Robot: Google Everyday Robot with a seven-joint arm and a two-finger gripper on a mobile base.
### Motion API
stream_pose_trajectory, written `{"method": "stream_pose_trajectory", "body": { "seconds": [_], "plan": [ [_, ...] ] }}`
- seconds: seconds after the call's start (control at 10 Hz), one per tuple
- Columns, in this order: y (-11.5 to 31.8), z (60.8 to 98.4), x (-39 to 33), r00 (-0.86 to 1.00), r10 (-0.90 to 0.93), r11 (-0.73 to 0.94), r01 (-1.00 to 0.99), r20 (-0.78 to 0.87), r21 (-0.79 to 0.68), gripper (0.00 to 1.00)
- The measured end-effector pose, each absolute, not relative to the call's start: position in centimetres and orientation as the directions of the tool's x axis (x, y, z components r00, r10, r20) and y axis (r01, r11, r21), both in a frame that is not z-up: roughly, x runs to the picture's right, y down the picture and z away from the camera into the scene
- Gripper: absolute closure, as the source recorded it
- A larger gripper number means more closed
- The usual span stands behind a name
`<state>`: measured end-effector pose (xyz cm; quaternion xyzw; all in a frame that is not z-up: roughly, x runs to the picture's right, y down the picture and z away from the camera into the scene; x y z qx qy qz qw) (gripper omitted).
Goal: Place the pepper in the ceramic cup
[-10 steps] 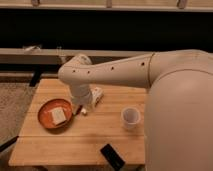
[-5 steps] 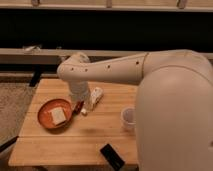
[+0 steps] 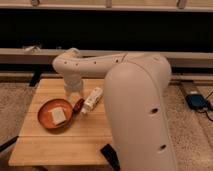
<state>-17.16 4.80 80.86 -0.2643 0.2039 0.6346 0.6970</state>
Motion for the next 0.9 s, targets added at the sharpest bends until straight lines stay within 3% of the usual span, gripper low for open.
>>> {"method": "stream_pose_trajectory", "body": {
  "seconds": [0.9],
  "plan": [
    [6.5,87.3,-18.4,0.080,0.736,0.036,-0.996,-0.672,-0.079,0.35]
  ]
}}
